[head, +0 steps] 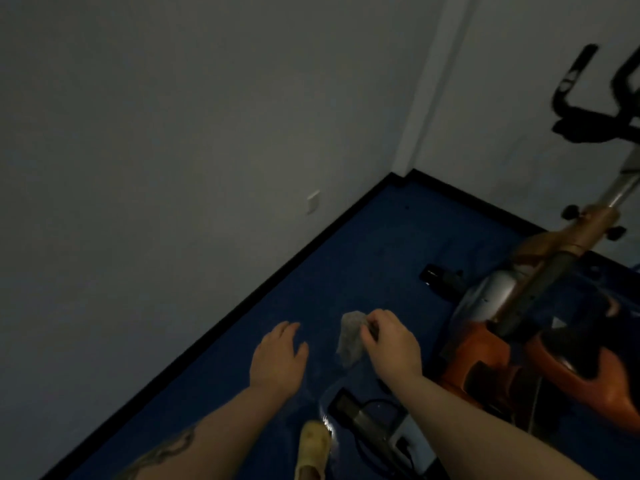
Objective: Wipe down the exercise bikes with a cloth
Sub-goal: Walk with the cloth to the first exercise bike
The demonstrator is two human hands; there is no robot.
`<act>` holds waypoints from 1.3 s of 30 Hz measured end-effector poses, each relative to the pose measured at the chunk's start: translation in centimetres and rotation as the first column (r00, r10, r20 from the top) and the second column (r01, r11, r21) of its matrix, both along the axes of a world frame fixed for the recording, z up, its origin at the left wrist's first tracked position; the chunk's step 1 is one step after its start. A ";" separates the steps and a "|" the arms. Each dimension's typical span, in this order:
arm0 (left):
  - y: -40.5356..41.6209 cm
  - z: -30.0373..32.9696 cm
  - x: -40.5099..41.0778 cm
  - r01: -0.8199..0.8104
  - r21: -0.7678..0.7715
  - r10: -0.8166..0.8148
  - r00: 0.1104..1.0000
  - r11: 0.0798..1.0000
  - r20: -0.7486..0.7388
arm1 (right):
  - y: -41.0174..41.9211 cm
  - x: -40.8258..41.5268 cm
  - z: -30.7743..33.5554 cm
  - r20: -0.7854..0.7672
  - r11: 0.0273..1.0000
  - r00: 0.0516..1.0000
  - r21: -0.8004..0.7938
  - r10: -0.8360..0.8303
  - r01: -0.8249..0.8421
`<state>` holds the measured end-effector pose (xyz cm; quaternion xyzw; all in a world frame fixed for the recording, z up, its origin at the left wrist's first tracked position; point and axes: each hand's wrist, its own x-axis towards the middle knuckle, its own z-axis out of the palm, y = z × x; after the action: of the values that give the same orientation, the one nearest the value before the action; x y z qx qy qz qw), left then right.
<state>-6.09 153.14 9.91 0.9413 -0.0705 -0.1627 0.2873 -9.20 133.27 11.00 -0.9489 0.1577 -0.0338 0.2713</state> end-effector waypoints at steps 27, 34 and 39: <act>-24.1 3.9 39.9 0.708 -0.034 -0.702 0.705 0.706 0.103 | -15.1 25.0 1.8 0.067 0.633 0.630 0.108 -0.774 0.767; -32.5 6.2 42.9 0.781 -0.133 -0.771 0.624 0.611 0.124 | -20.6 25.6 5.9 0.186 0.446 0.415 0.178 -0.891 0.877; -41.0 8.3 43.5 0.832 -0.171 -0.809 0.553 0.527 0.200 | -27.0 26.2 7.9 0.298 0.381 0.316 0.191 -0.901 0.905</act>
<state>37.37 112.13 18.22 0.7603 -0.5380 -0.2233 0.2875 16.95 106.29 18.86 -0.6775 0.6069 -0.3498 0.2242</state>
